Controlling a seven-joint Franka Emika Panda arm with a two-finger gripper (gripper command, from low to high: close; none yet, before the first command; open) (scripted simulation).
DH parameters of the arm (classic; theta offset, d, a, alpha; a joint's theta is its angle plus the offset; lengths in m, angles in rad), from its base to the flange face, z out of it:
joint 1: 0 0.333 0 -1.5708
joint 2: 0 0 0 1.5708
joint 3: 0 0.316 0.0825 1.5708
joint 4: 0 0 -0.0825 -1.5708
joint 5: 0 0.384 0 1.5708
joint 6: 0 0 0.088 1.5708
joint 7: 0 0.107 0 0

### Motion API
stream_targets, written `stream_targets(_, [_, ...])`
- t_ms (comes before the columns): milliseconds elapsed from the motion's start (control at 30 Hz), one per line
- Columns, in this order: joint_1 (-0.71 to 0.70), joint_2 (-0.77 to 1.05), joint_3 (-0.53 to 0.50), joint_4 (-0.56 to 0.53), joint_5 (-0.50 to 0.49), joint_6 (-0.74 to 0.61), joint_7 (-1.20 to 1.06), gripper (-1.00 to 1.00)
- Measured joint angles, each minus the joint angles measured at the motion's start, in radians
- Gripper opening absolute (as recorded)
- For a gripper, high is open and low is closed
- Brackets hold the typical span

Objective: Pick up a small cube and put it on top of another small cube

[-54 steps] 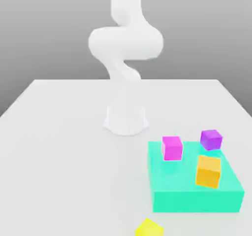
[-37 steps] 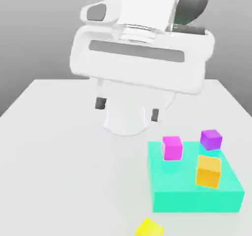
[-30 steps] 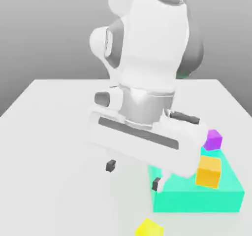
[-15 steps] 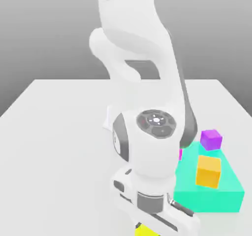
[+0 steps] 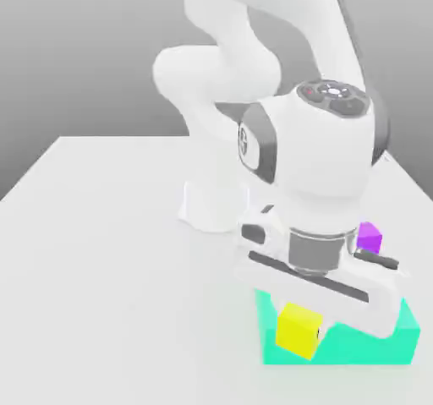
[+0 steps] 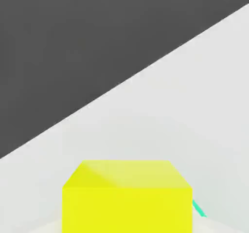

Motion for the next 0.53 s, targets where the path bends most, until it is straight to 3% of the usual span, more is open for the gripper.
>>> stream_targets(233, [0.141,-0.223,0.039,-0.096,0.158,-0.106,-0.106,-1.0])
stream_targets(400, [0.142,-0.136,0.054,-0.138,0.106,0.018,-0.066,-1.0])
stream_targets(433, [0.143,-0.106,0.054,-0.145,0.087,0.054,-0.053,1.0])
stream_targets(533, [0.141,-0.106,0.054,-0.145,0.087,0.054,-0.053,1.0])
